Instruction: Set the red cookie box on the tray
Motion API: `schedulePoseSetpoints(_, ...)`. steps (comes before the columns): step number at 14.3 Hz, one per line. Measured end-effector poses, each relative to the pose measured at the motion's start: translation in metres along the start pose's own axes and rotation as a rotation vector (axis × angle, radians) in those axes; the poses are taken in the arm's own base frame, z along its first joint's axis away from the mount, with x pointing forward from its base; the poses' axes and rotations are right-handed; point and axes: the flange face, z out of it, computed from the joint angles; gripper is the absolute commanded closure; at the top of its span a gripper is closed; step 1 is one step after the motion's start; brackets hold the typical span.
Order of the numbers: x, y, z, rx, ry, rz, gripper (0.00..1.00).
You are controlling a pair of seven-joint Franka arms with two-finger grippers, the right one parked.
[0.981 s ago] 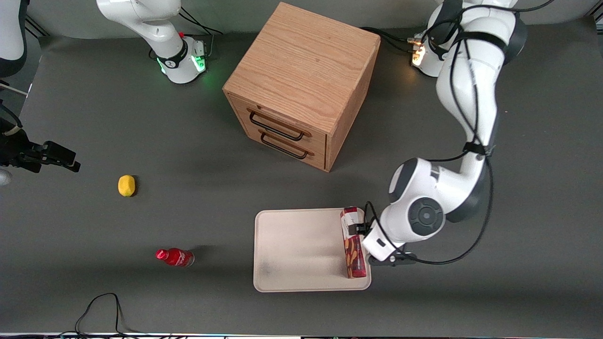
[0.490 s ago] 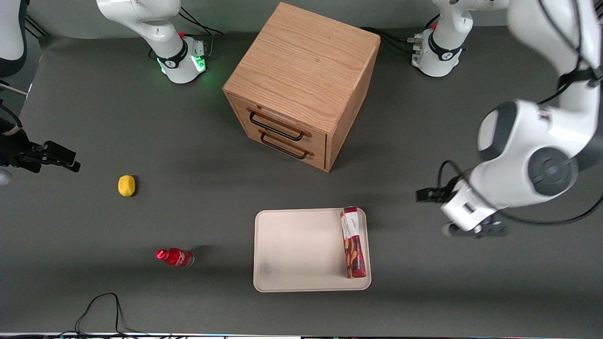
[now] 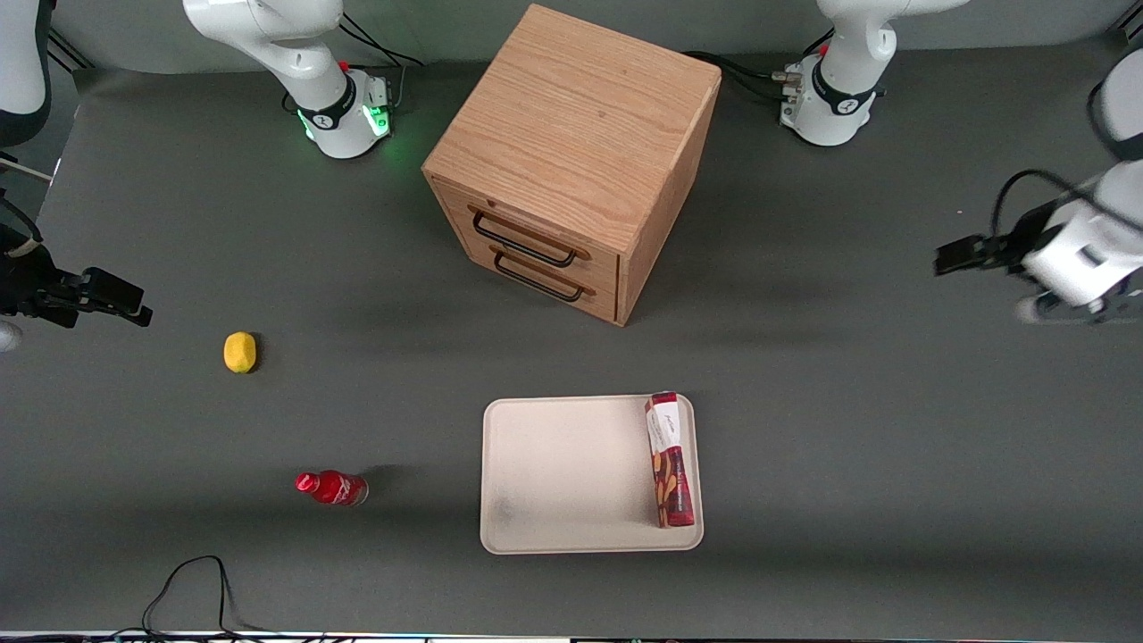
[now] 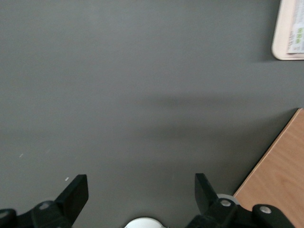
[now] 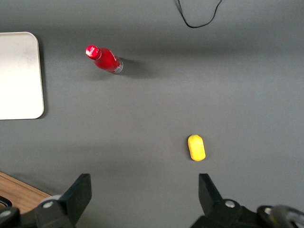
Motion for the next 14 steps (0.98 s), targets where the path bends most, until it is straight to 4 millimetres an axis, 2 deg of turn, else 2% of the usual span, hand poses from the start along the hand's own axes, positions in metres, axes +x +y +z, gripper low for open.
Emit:
schedulePoseSetpoints(2,-0.010,-0.026,-0.013,0.032,0.024,-0.024,0.00)
schedulePoseSetpoints(3,-0.010,-0.028,-0.015,0.045,0.027,-0.025,0.00)
schedulePoseSetpoints(5,-0.004,-0.017,-0.016,0.073,0.031,-0.001,0.00)
schedulePoseSetpoints(9,0.002,0.021,-0.029,0.101,0.001,0.025,0.00)
schedulePoseSetpoints(14,-0.001,0.031,-0.034,0.093,-0.029,-0.016,0.00)
